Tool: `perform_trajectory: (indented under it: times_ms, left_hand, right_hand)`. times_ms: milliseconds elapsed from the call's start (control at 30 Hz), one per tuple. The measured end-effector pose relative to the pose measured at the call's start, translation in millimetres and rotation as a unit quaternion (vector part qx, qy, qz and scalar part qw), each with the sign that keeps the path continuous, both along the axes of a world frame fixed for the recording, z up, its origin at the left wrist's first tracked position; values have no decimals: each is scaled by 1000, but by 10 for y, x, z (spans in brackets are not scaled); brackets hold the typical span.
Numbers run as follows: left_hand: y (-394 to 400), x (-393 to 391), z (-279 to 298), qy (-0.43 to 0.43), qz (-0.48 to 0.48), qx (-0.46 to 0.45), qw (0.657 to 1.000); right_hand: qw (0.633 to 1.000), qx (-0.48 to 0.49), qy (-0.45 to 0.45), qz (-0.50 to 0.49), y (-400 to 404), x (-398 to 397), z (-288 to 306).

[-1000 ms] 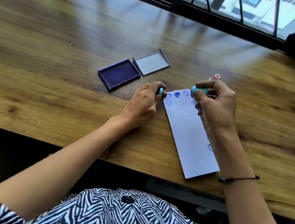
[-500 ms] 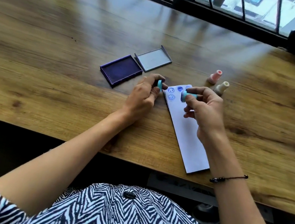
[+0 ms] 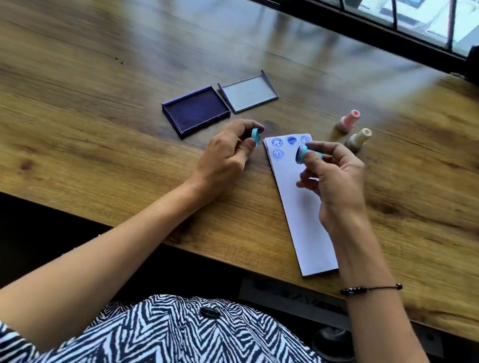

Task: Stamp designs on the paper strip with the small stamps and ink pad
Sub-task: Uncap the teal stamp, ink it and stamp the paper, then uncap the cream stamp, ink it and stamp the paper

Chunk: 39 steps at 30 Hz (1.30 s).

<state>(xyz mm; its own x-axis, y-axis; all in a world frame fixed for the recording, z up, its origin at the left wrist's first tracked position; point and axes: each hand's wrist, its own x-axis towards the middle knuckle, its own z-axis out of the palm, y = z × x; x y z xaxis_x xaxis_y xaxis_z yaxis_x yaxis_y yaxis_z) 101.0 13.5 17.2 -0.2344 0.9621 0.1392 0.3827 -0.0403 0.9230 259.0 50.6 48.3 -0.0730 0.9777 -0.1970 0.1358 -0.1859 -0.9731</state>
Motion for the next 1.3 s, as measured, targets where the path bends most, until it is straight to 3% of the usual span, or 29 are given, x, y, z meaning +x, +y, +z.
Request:
perform_trajectory:
  times_ms: [100, 333, 700, 833, 1000, 1300]
  left_hand:
    - [-47, 7, -45, -25, 0, 4, 1000]
    - [-82, 164, -53, -203, -29, 6, 979]
    - [-69, 268, 64, -210, -63, 14, 976]
    - [-61, 341, 158, -154, -64, -1, 986]
    - [-61, 508, 215, 54, -66, 107, 991]
    - [191, 867, 218, 125, -107, 122, 979]
  right_hand:
    - [1000, 3, 6, 1, -16, -20, 4]
    - [994, 81, -16, 67, -142, -126, 79]
    - [993, 108, -25, 38, -199, -64, 66]
    - [996, 88, 6, 0, -228, -42, 19]
    - [995, 44, 60, -60, -185, 0, 45]
    - [993, 46, 53, -94, 33, 430, 74]
